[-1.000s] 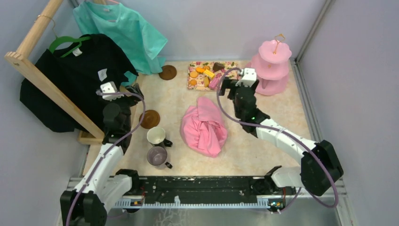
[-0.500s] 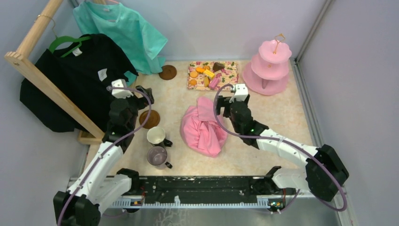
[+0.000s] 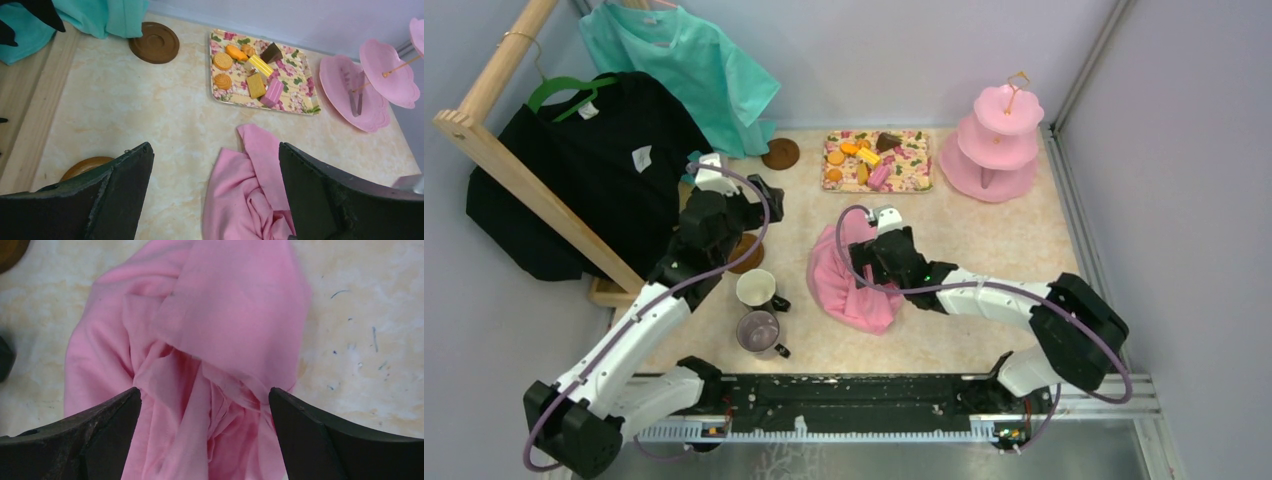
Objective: Serve the afternoon tea
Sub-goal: Pick up the distractor at the center of the board.
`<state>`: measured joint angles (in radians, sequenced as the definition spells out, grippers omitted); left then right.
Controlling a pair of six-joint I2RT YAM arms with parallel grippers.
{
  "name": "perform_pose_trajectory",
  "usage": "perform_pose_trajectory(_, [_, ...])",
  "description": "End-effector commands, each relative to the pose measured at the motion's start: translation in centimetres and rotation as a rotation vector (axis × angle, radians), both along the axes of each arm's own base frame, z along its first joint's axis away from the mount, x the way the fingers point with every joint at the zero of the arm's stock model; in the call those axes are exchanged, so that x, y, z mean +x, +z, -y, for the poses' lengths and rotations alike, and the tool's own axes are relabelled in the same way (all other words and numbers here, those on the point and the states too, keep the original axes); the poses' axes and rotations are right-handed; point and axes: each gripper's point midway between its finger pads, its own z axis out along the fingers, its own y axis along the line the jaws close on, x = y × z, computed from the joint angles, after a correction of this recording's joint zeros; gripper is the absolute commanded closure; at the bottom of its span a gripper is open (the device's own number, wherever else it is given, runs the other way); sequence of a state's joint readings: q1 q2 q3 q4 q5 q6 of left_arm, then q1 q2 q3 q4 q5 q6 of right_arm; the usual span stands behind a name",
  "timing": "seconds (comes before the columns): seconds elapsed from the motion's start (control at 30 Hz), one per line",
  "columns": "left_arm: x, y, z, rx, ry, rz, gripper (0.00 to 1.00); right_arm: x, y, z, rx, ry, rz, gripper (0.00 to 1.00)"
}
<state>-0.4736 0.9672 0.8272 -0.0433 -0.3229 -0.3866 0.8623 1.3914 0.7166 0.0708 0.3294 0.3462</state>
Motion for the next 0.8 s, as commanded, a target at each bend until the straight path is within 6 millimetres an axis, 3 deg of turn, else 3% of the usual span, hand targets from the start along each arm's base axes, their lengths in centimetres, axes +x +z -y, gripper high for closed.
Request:
perform_pose_trajectory(0.0, [-0.5, -0.2, 1.5, -0.024, -0.061, -0.050, 0.01, -0.3, 0.5, -3.2, 0.062, 0.079, -0.020, 0.01])
perform_pose_trajectory(0.33, [-0.3, 0.0, 3.4, -0.056, -0.135, -0.069, 0.01, -0.3, -4.1, -4.9, -0.048, 0.140, -0.142, 0.01])
perform_pose_trajectory(0.5, [-0.2, 0.6, 3.5, -0.069, -0.139, -0.060, 0.01, -1.2, -7.5, -4.6, -0.116, 0.132, -0.242, 0.04])
perform_pose_trajectory(0.63, [-0.1, 0.8, 3.8, -0.073, -0.149, -0.058, 0.01, -2.1, -9.4, -3.4, -0.164, 0.104, -0.303, 0.26])
perform_pose_trajectory(0.77, [-0.2, 0.8, 4.0, -0.080, -0.155, -0.063, 0.01, -3.0, -10.4, -2.6, -0.169, 0.092, -0.337, 0.67])
